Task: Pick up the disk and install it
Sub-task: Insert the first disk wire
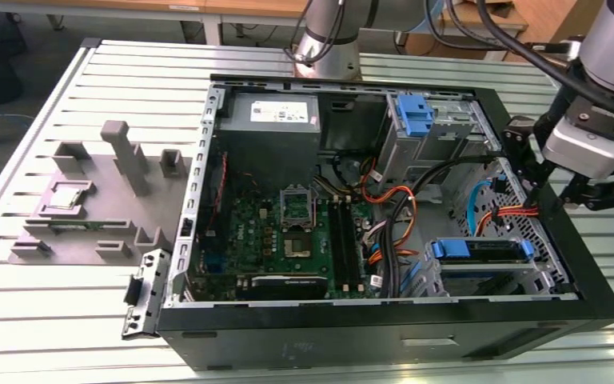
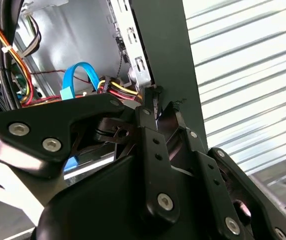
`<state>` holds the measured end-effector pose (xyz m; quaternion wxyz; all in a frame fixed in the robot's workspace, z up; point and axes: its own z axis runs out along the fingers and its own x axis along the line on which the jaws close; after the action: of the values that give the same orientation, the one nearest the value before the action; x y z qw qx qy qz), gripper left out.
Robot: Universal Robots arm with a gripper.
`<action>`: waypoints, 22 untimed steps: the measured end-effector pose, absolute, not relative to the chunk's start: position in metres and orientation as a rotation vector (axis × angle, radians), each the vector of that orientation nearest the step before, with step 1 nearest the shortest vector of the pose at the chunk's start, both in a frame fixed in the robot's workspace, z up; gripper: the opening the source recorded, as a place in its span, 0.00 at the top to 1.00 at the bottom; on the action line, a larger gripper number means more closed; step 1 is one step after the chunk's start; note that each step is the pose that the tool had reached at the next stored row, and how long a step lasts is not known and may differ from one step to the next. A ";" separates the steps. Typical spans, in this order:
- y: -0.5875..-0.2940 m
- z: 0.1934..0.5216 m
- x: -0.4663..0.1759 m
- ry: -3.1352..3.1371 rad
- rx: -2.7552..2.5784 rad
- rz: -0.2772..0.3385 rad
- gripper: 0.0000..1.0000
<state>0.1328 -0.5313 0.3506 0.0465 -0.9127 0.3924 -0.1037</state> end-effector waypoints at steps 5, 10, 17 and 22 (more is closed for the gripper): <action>-0.531 0.348 0.133 1.091 -2.820 -0.319 0.69; -0.532 0.348 0.133 1.039 -2.841 -0.320 0.69; -0.535 0.348 0.133 1.015 -2.869 -0.333 0.69; -0.535 0.348 0.133 1.010 -2.871 -0.333 0.71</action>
<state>0.1328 -0.5346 0.3478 0.0401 -0.9370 0.3296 -0.1087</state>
